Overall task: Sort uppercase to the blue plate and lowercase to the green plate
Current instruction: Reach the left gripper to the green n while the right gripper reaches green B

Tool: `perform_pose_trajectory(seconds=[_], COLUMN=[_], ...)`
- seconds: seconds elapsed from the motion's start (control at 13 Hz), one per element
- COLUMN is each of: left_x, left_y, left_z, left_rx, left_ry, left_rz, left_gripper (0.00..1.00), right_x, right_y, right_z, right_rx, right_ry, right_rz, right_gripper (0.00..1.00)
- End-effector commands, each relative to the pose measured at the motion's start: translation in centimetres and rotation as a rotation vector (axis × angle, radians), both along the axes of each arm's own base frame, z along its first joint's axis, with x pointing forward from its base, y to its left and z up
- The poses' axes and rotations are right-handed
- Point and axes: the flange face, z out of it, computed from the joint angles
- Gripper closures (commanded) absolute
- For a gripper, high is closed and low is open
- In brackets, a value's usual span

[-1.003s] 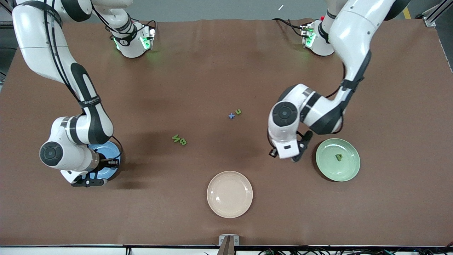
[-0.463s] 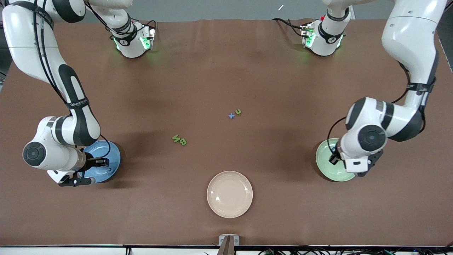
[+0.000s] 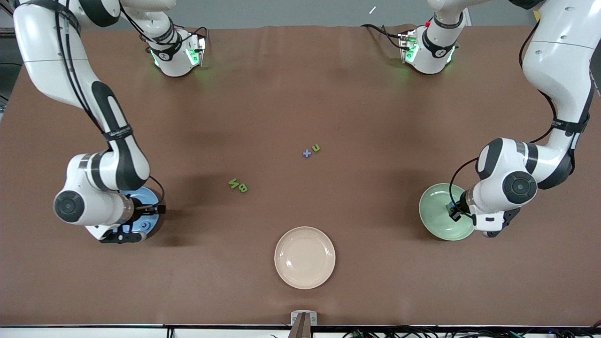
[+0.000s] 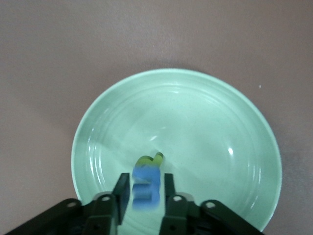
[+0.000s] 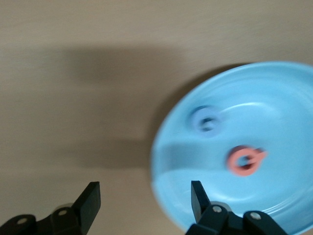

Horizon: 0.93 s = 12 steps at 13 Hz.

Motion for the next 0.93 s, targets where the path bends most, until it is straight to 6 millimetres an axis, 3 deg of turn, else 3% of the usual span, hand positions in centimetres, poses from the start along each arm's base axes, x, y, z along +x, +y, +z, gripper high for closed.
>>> perform_pose_trajectory(seconds=[0.0, 0.15, 0.46, 0.62, 0.85], left_x=[-1.4, -2.5, -5.6, -8.5, -12.8], left_y=[-4.6, -9.0, -19.1, -25.9, -32.9], left_z=[2.0, 3.8, 5.0, 4.9, 4.3], left_rx=[-0.013, -0.032, -0.069, -0.052, -0.019], left_ry=[0.023, 0.047, 0.05, 0.037, 0.019], left_rz=[-0.071, -0.142, -0.22, -0.242, -0.197], left_gripper=[0.0, 0.01, 0.15, 0.22, 0.26], right_x=[-1.6, -2.1, -3.9, -4.6, -6.5], right_y=[5.0, 8.1, 16.0, 18.9, 21.9], right_z=[1.3, 1.3, 1.2, 1.1, -0.7], right_rx=[0.033, 0.038, 0.016, 0.005, -0.005], right_ry=[0.024, 0.033, 0.029, 0.009, -0.014], right_rz=[-0.08, -0.139, -0.253, -0.311, -0.379], right_gripper=[0.17, 0.17, 0.17, 0.17, 0.17])
